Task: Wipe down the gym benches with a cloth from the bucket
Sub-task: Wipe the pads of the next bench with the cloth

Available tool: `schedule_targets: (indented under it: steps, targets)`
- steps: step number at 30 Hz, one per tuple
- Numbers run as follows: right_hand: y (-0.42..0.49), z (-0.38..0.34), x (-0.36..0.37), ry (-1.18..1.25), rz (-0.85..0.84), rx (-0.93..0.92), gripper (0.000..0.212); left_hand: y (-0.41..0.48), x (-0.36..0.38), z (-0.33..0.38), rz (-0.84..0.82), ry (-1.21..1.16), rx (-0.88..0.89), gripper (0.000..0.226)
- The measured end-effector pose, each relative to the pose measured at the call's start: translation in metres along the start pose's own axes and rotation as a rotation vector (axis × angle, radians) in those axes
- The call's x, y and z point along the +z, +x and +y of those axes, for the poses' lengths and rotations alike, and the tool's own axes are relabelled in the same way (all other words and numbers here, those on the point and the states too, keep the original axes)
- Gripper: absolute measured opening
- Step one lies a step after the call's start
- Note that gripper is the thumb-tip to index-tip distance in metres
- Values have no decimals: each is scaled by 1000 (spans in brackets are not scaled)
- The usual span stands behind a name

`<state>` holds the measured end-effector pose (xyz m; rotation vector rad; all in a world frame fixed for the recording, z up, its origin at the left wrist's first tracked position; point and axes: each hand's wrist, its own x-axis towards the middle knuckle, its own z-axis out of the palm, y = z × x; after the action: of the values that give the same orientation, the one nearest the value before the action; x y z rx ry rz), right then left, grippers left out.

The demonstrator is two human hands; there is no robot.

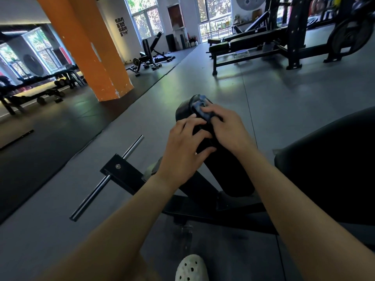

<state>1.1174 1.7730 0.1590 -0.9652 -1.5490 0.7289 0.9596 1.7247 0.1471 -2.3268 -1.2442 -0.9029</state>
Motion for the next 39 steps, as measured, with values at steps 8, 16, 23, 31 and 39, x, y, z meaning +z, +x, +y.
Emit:
schedule_targets:
  steps: [8,16,23,31,39]
  targets:
    - [-28,44,11,-72,317,-112,28,-3,1,-1,17,-4,21,28]
    - [-3,3,14,40,160,-113,28,-2,0,2,32,7,10,28]
    - [-37,66,5,-207,379,-64,18,-7,3,11,13,72,44,19]
    - [-38,111,-18,-194,332,334,26,-9,10,12,-42,7,88,13]
    - [-12,87,-17,-89,177,203,44,-8,20,14,-49,46,114,14]
